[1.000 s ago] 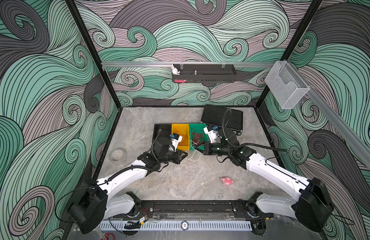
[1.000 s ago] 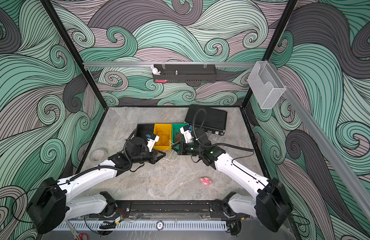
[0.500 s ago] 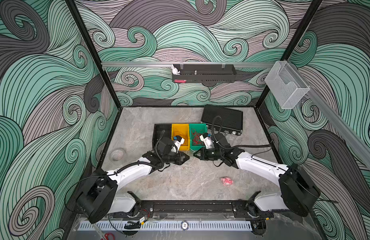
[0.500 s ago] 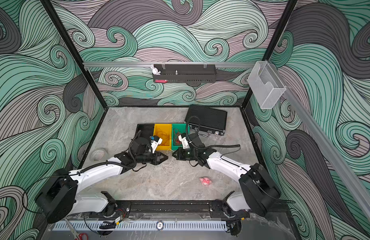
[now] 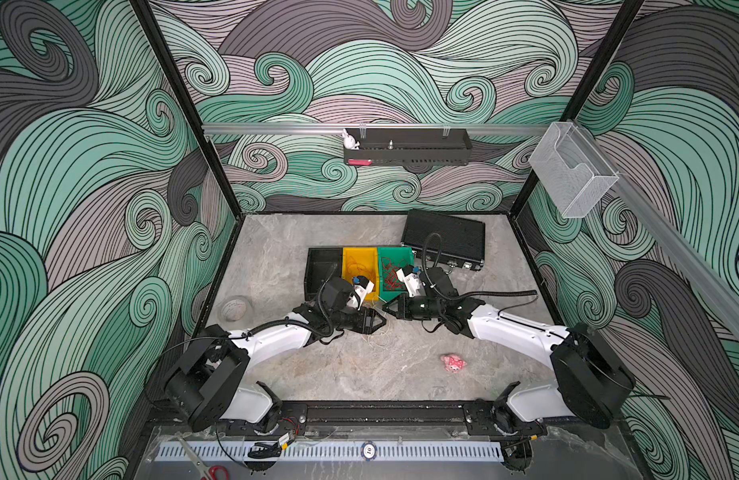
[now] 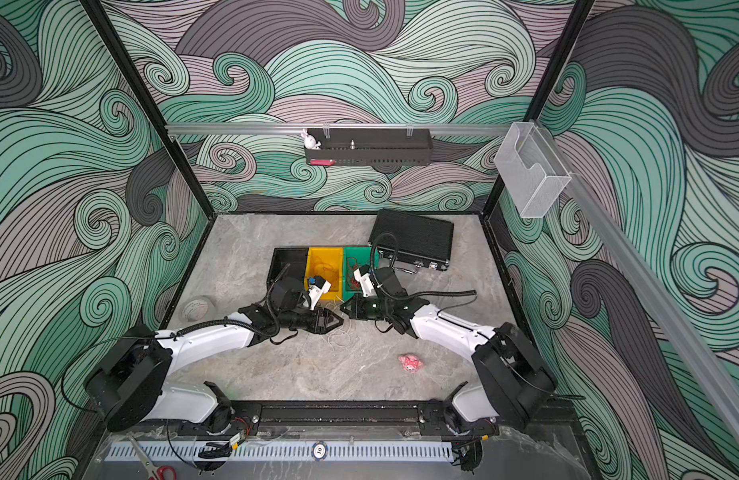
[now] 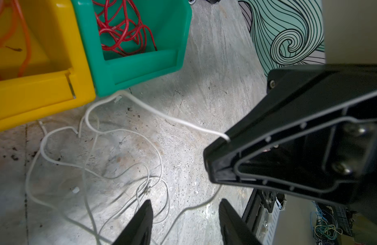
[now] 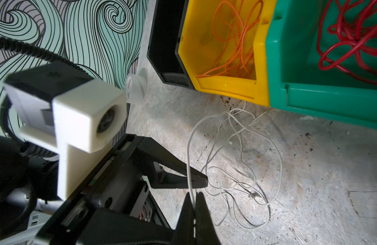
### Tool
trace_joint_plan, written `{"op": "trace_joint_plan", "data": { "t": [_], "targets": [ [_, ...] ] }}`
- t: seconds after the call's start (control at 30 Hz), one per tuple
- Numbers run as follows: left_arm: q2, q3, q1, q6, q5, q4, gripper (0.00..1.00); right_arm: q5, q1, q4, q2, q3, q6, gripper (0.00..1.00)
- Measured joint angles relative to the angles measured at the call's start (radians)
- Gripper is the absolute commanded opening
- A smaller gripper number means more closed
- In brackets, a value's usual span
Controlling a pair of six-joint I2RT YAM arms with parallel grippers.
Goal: Untangle the cables
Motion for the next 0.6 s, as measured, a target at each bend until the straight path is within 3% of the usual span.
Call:
{"op": "trace_joint_plan", "data": {
  "t": [0.17, 0.2, 0.3, 0.4, 0.6],
  "targets": [
    [0.046, 0.000, -0.004, 0.010, 0.005, 0.019, 0.03, -0.013, 0.005, 0.016, 0.001, 0.000, 0.010, 0.02],
    [0.052, 0.000, -0.004, 0.012, 0.008, 0.019, 0.00, -0.016, 0.005, 0.018, 0.001, 0.000, 0.011, 0.04],
    [0.055, 0.005, -0.004, 0.016, 0.013, 0.017, 0.00, -0.019, 0.005, 0.019, 0.001, 0.000, 0.011, 0.12],
    [0.049, 0.019, -0.004, 0.020, 0.009, 0.006, 0.00, -0.010, 0.005, 0.004, -0.006, 0.000, -0.001, 0.28],
    [-0.045, 0.020, -0.004, 0.023, -0.042, -0.035, 0.00, 0.082, -0.002, -0.087, -0.092, -0.004, -0.049, 0.51]
  ]
}}
